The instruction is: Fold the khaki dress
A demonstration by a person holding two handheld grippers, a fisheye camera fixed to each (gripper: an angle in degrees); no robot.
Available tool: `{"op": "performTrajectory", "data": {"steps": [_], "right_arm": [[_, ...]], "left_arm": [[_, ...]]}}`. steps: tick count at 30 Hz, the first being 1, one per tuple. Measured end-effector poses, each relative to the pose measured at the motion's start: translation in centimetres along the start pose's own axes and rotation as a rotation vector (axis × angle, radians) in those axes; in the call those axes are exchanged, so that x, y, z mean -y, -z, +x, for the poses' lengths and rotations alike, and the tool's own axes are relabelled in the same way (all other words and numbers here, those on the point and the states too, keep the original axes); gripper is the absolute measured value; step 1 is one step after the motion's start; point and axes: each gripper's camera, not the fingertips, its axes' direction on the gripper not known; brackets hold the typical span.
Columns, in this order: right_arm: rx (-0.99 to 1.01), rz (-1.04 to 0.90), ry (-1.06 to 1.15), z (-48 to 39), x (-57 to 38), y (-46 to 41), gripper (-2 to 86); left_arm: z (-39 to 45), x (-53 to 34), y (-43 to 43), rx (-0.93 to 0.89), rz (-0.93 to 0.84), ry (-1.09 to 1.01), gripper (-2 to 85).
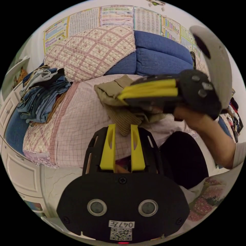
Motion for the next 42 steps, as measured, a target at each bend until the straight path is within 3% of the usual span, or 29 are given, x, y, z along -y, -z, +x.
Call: {"op": "performTrajectory", "data": {"steps": [5, 7, 13, 16, 21, 28, 31, 38, 42], "right_arm": [[-0.079, 0.081, -0.519, 15.7, -21.4, 12.3, -0.4], [-0.044, 0.075, -0.784, 20.9, -36.8, 16.7, -0.5], [0.145, -0.082, -1.179, 17.1, -69.7, 18.4, -0.9], [0.159, -0.044, -1.254, 13.0, -78.7, 20.6, -1.1], [0.115, -0.053, -1.217, 9.4, -86.8, 25.7, -1.1], [0.201, -0.007, -1.283, 3.5, -100.9, 31.2, -1.1], [0.223, 0.012, -1.287, 1.0, -105.7, 33.2, -1.1], [0.260, 0.062, -1.307, -3.8, -113.7, 37.7, -1.1], [0.284, 0.068, -1.309, -6.1, -117.1, 40.3, -1.1]], "left_arm": [[0.4, -3.2, -1.4, 0.020, -0.012, -0.020, 8.1], [0.7, -4.9, -1.7, 0.040, -0.012, -0.036, 8.2], [2.6, -9.8, -2.3, 0.070, 0.016, -0.120, 8.7], [4.6, -11.7, -1.4, 0.127, 0.066, -0.220, 8.9], [9.1, -12.5, -0.8, 0.043, 0.137, -0.414, 10.1], [14.1, -13.1, -7.3, 0.122, -0.051, -0.561, 12.5], [13.2, -13.6, -7.1, 0.180, -0.040, -0.518, 8.6], [10.6, -12.8, -4.0, 0.096, 0.007, -0.498, 0.0], [3.8, -10.3, 1.7, 0.080, 0.191, -0.252, -0.8]]}}
